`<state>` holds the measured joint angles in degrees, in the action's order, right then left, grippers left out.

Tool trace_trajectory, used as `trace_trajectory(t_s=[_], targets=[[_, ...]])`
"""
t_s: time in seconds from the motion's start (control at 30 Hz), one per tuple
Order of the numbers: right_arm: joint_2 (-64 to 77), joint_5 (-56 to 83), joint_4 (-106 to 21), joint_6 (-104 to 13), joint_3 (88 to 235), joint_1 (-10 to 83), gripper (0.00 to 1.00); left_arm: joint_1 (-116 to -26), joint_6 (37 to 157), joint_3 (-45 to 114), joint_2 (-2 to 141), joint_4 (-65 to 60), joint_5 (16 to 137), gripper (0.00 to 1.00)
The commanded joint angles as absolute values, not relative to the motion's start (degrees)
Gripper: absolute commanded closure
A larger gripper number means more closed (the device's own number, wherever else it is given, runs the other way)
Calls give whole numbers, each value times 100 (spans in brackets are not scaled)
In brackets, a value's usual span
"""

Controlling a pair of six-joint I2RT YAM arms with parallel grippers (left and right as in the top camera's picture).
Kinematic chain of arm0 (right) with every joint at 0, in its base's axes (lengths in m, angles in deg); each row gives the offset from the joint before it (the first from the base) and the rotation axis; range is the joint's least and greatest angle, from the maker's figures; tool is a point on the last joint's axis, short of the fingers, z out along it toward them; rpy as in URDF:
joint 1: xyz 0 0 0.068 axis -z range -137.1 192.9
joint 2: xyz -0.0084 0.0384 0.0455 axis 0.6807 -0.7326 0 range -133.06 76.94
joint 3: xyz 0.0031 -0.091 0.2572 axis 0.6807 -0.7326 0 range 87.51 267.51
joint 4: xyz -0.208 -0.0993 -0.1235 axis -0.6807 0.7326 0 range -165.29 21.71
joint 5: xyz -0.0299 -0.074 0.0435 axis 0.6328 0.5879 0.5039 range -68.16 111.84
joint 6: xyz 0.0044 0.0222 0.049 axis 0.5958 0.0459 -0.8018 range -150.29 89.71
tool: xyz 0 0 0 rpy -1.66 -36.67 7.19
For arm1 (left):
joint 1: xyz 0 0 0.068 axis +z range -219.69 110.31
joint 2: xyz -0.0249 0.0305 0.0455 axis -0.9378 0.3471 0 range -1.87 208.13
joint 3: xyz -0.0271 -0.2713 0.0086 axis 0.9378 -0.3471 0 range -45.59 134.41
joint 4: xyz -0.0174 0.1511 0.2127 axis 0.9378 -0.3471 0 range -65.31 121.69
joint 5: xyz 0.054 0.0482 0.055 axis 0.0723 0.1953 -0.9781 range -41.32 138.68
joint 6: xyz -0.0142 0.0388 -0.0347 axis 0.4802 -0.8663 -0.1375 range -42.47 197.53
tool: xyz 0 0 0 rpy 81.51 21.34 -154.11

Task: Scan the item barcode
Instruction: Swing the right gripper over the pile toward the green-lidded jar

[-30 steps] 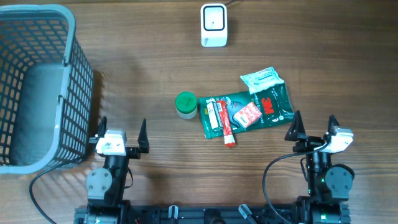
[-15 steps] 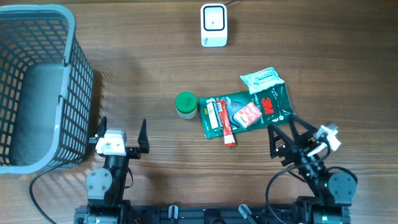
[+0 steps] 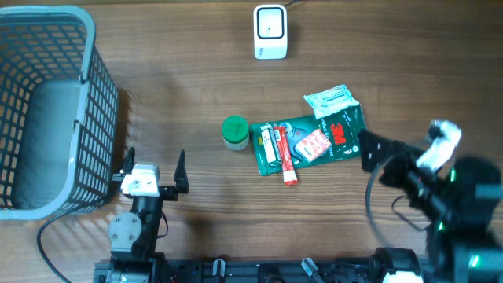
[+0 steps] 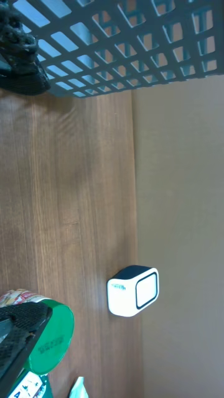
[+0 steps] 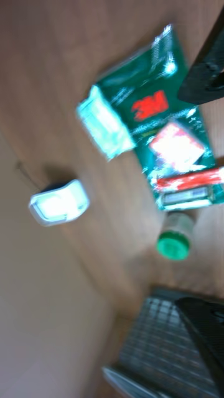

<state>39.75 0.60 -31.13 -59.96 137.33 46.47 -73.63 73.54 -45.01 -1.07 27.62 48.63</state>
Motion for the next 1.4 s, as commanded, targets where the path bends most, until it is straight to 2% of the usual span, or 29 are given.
trace_trajectory(t_s=[0.0, 0.1, 0.17, 0.23, 0.33, 0.4, 0.47, 0.57, 0.7, 0.87, 1.03, 1.37], targets=[[2659, 475, -2134, -5876, 15016, 4586, 1, -7342, 7387, -4527, -160, 2740, 4952, 0], [1468, 338, -1067, -5898, 16146, 4400, 0, -7344, 7387, -4527, -160, 2740, 4952, 0], [786, -357, -683, -5893, 16618, 4306, 0, -7344, 7387, -4527, -160, 2740, 4952, 0], [319, -1457, -685, -5874, 16647, 4306, 0, -7342, 7387, -4527, -160, 2740, 4952, 0], [-322, -1662, -799, -5946, 16647, 4306, 0, -7342, 7387, -4527, -160, 2740, 4952, 0], [-604, -1662, -805, -6413, 16647, 4280, 0, -7344, 7387, -4527, -160, 2740, 4952, 0], [-857, -1435, -833, -6866, 16647, 4083, 0, -7342, 7387, -4527, -160, 2740, 4952, 0], [-1045, -191, -895, -8123, 16647, 3362, 0, -7342, 7387, -4527, -160, 2740, 4952, 0], [-1181, 910, -1684, -9659, 16647, 1926, 0, -7342, 7387, -4527, -160, 2740, 4952, 0], [-1660, 1588, -2551, -10947, 16647, 894, 0, -7342, 7387, -4527, -160, 2740, 4952, 0], [-2481, 1295, -3550, -11432, 16679, 459, 1, -7344, 7387, -4527, -160, 2740, 4952, 0], [-3557, 1275, -3806, -11272, 17248, 291, 0, -7342, 7387, -4527, -160, 2740, 4952, 0]])
